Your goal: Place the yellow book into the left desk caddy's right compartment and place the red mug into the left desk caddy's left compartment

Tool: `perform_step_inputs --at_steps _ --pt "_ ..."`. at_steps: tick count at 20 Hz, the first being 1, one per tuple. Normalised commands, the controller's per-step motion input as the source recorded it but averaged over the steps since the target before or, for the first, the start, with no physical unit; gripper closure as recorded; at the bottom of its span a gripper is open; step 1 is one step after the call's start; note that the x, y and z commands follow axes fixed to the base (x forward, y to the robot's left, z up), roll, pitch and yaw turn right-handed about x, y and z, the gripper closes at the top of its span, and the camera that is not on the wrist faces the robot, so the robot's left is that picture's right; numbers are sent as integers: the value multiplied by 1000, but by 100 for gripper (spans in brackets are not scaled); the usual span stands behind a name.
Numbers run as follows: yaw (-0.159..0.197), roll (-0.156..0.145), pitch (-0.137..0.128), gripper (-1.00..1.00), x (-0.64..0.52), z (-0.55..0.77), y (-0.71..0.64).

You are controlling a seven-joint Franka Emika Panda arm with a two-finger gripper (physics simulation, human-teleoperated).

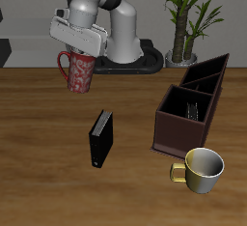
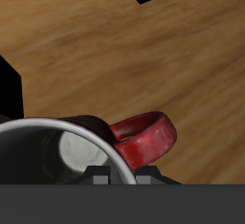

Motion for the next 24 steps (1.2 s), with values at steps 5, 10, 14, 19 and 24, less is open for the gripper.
perform_step_inputs --at_steps 5,10,14,19,24 --pt "1 7 -47 100 -515 -20 126" --pt "29 36 -17 100 -373 -17 172" --pt "36 138 13 100 -433 -70 369" --pt "23 45 -43 100 -412 58 235" --pt "28 111 5 100 -439 -51 360"
